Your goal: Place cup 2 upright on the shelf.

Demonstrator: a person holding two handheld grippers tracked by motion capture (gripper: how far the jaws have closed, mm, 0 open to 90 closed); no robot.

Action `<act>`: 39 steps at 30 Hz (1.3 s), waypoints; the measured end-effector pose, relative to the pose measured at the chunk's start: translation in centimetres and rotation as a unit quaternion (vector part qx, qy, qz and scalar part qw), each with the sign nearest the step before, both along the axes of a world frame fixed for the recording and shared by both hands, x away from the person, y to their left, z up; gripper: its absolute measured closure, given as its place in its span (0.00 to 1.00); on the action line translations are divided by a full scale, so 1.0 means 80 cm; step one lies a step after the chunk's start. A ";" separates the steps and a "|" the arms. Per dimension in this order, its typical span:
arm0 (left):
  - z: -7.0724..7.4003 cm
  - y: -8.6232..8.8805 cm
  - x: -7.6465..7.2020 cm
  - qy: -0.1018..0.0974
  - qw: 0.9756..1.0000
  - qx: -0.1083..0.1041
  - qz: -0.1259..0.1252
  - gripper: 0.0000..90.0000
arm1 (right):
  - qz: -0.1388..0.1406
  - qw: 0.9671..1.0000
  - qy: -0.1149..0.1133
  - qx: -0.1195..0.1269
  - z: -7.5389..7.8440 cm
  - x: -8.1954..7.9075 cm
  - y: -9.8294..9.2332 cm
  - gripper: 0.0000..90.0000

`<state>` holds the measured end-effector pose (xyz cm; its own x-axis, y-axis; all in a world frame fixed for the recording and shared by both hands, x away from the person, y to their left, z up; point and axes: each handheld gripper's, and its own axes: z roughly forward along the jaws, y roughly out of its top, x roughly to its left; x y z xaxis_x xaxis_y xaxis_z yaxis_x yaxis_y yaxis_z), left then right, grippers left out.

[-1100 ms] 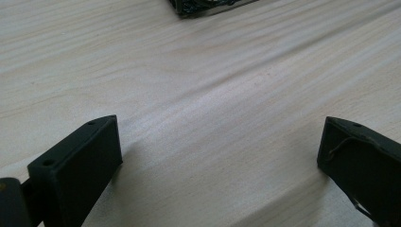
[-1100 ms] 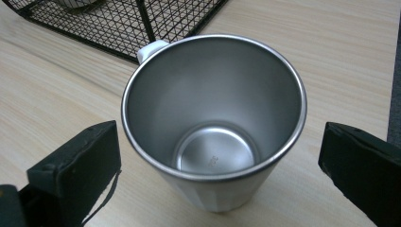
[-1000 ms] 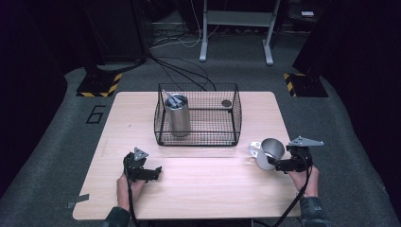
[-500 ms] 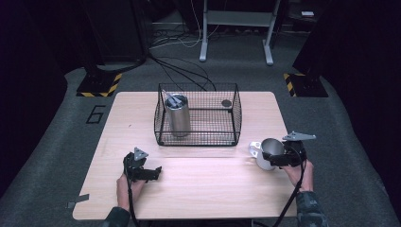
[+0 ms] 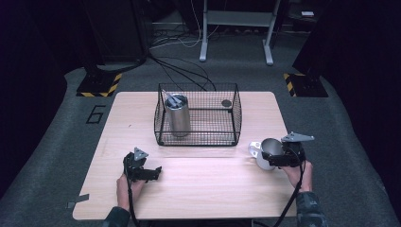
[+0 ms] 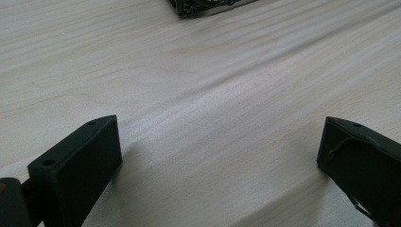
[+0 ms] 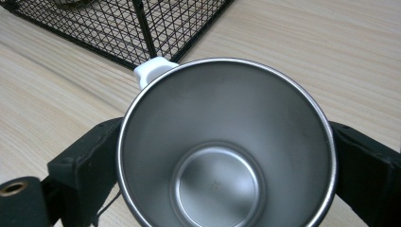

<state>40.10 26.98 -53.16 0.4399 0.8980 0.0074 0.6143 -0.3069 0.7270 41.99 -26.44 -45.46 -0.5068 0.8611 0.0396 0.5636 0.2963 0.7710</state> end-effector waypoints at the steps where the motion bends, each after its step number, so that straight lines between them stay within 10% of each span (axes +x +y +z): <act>1: 0.000 0.000 0.000 0.000 1.000 0.000 0.000 0.00 | -0.001 1.000 0.000 0.001 0.000 0.000 0.000 0.06; 39: 0.000 -0.001 0.001 0.002 1.000 0.002 -0.004 0.00 | -0.009 1.000 -0.007 0.026 0.041 -0.027 0.026 0.06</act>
<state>40.15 26.93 -53.14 0.4465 0.8947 0.0089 0.6154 -0.3143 0.7228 39.85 -24.36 -42.16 -0.4921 0.8671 0.0776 0.5581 0.2458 0.7926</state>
